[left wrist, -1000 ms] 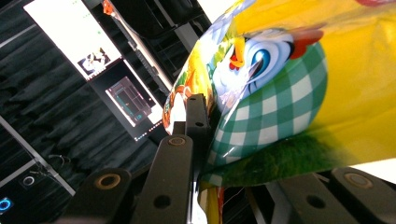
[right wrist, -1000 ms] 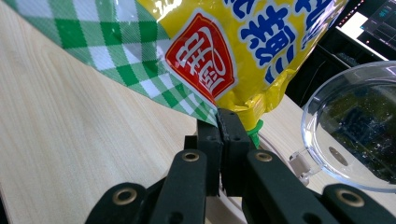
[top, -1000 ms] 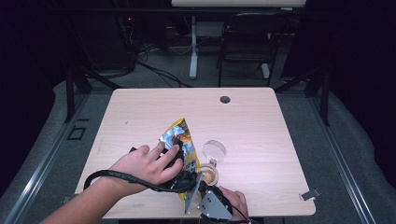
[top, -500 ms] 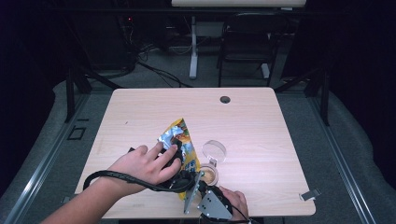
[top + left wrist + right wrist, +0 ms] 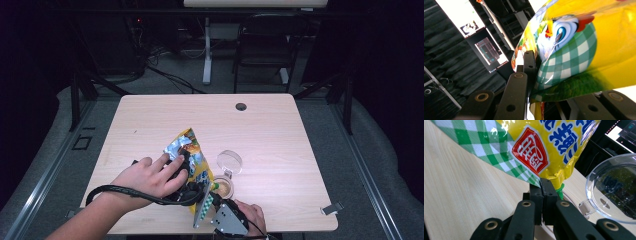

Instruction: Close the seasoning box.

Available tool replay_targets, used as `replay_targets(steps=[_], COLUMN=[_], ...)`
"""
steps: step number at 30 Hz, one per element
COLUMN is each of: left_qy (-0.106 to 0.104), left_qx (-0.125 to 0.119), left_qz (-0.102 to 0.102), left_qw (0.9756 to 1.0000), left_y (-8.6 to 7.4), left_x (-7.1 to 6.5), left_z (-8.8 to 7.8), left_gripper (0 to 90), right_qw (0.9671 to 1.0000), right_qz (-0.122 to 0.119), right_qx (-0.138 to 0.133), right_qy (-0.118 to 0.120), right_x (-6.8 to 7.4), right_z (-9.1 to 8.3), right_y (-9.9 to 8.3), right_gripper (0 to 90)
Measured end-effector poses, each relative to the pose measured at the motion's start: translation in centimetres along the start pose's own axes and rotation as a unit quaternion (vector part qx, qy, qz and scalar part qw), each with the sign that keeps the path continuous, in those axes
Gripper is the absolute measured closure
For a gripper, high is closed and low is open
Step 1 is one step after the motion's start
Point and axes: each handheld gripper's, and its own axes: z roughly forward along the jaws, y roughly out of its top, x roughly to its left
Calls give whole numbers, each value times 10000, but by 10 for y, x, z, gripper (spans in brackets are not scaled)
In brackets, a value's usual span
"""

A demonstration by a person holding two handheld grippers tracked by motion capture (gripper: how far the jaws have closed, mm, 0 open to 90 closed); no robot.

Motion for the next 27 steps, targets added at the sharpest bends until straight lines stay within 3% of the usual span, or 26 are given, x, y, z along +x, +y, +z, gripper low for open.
replay_targets(steps=[9, 27], left_qy=[29, -181], left_qx=[22, 36], left_qz=[2, -442], left_qw=[10000, 9989], left_y=[-4, -14], left_x=[-4, -19], left_z=[1, 9], left_gripper=[829, 831], right_qw=[10000, 9999], right_qz=[-46, -104], right_qx=[5, 14], right_qy=[6, -27], right_x=[0, -1], right_z=[1, -1], right_y=[1, 1], right_gripper=[889, 888])
